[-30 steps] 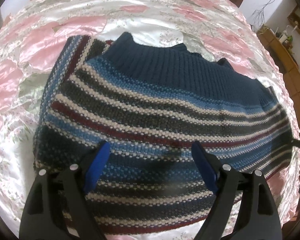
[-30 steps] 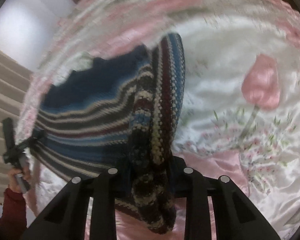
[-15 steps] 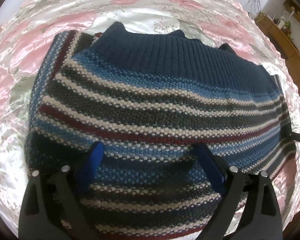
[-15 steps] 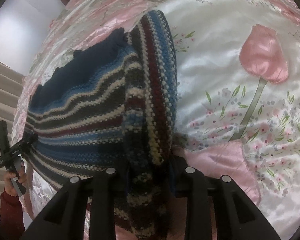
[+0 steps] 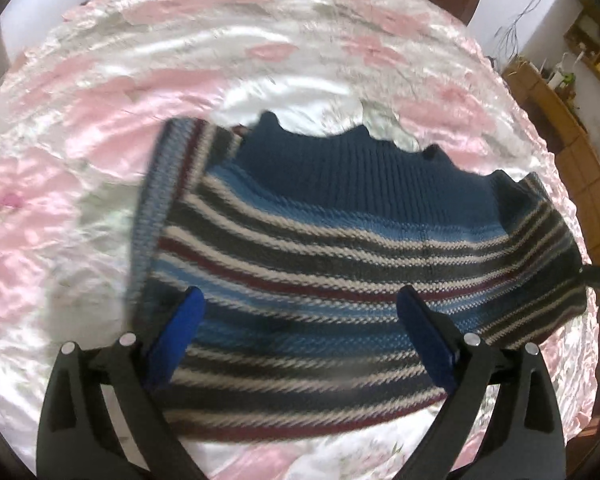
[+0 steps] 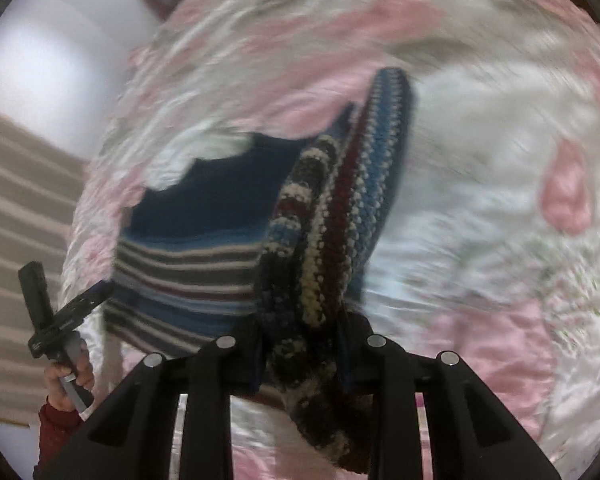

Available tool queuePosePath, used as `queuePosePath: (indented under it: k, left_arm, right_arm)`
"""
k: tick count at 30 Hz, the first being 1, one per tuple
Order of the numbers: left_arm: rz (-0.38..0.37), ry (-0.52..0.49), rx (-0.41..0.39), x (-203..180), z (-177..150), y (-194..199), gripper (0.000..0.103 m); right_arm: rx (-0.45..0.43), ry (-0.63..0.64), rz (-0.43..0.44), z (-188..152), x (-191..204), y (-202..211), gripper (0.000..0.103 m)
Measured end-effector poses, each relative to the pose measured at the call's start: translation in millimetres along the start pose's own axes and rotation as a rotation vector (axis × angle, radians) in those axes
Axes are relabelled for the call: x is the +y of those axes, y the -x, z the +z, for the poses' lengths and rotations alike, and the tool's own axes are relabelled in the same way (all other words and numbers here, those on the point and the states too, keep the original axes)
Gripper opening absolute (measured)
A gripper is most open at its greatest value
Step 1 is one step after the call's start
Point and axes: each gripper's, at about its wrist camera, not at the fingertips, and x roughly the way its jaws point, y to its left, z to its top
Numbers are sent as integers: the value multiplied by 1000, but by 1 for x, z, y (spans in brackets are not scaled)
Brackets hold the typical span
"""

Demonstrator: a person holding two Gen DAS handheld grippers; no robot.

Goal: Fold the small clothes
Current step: 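Grasp the sweater side with the right tool and fold it across the body, then release the folded side with the right tool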

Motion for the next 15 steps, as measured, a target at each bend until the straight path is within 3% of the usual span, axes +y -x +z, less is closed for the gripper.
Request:
queuePosePath:
  k: [6,15]
  left_arm:
    - [17,20,-17,28,-3,22,95]
    - [8,47,-26,56,-11,32,95]
  right_arm:
    - [19,138,-35,7,84,-22,27]
    - [101,262,-25,-16,162,-78,28]
